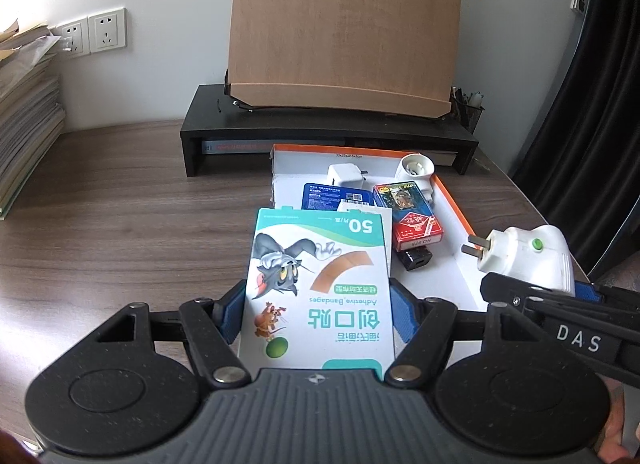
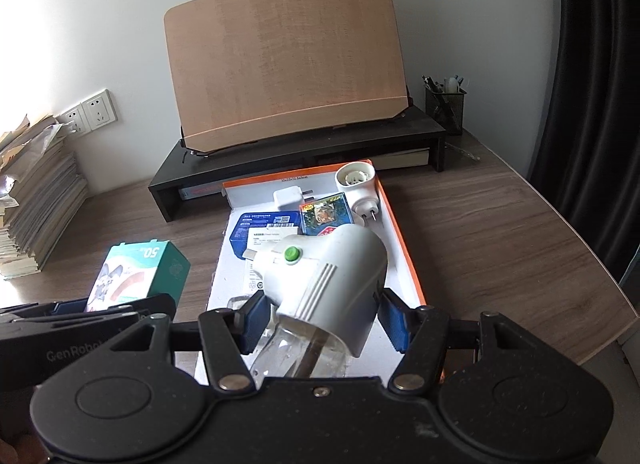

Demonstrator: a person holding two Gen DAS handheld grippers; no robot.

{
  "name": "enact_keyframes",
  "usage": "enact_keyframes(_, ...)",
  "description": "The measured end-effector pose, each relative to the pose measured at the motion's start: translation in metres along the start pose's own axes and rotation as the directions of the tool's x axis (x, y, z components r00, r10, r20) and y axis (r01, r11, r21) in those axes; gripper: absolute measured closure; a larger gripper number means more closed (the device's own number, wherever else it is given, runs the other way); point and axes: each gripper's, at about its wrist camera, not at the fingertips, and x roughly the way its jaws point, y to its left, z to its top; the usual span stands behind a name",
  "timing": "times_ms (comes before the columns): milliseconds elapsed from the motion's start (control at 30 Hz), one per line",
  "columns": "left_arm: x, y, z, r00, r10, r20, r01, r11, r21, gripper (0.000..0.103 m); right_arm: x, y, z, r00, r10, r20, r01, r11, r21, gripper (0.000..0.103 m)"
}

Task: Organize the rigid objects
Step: 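Carry the bandage box with the left tool while the right tool carries the repeller over the box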

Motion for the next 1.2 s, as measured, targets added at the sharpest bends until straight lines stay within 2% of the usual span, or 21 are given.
enact_keyframes(467,0.004,-0.025,-0.004,1.0,-0.016,0.0,0.016,1.0,0.013,0.031,-0.006,-0.018,0.002,1.0,0.002,0.015,-0.002,1.0,0.008,0.032)
enact_keyframes(1200,0.027,-0.036,0.004,1.0,0.01,-0.018,-0.01,1.0,-0.006,0.031,0.019,-0.037,0.016,1.0,0.026,0.0,-0.026,1.0,-0.01,0.032)
